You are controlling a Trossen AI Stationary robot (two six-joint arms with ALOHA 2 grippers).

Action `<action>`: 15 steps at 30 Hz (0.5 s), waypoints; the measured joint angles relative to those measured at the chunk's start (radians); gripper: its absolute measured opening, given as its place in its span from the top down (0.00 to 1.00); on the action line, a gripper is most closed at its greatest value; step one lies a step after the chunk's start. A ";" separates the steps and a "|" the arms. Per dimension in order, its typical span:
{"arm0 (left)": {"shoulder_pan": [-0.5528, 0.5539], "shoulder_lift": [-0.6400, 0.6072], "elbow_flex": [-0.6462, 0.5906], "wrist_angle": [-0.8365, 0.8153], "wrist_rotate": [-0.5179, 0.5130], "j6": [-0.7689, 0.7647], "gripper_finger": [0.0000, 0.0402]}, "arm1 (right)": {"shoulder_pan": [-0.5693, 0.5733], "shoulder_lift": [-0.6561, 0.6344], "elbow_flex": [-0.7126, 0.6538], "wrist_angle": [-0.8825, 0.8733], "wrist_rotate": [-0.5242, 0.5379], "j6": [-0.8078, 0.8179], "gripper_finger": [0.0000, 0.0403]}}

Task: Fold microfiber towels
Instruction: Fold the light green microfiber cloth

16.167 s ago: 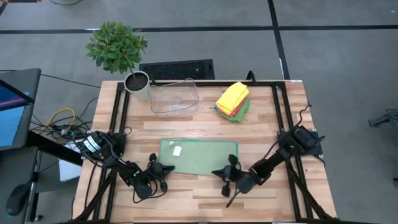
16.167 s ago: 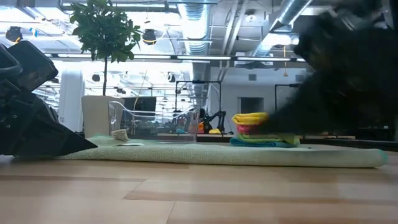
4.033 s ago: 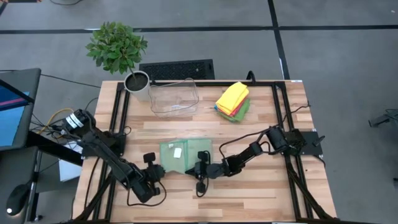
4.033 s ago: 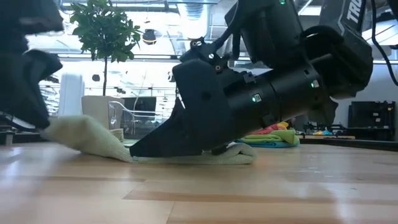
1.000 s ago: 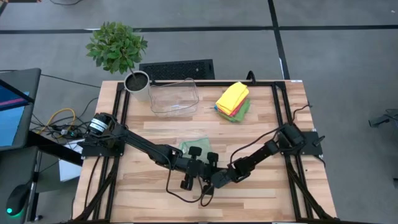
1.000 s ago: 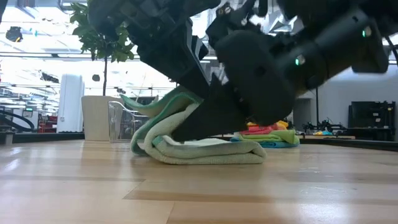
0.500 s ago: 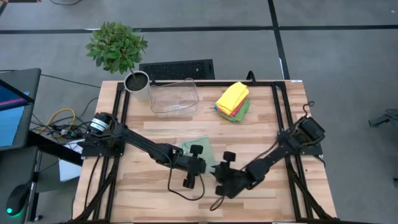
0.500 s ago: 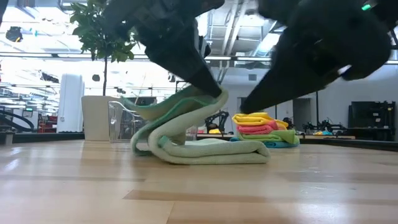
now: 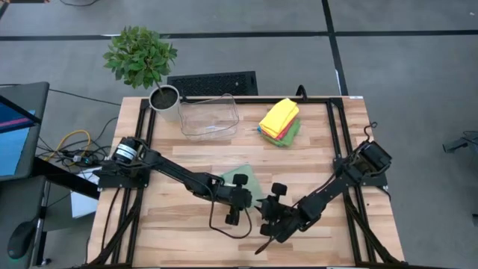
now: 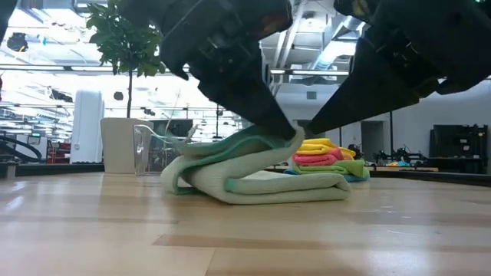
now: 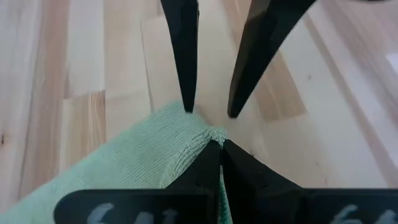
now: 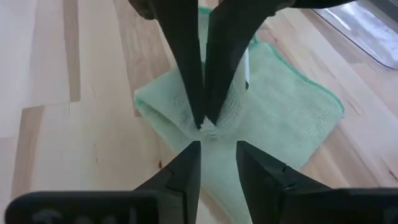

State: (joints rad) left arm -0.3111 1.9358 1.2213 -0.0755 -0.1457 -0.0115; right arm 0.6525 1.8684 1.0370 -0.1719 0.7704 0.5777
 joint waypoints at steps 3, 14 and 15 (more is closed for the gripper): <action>0.000 0.000 0.000 0.033 0.007 0.010 0.99 | -0.006 0.000 -0.008 0.022 0.000 0.006 0.68; 0.015 0.081 0.014 0.080 0.024 0.012 0.99 | -0.001 0.002 -0.054 0.065 0.002 0.052 0.68; 0.017 0.083 0.013 0.069 0.026 0.014 0.99 | 0.002 0.002 -0.054 0.068 0.003 0.052 0.68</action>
State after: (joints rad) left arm -0.2939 2.0186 1.2343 -0.0066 -0.1196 0.0028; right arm 0.6542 1.8702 0.9827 -0.1038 0.7734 0.6301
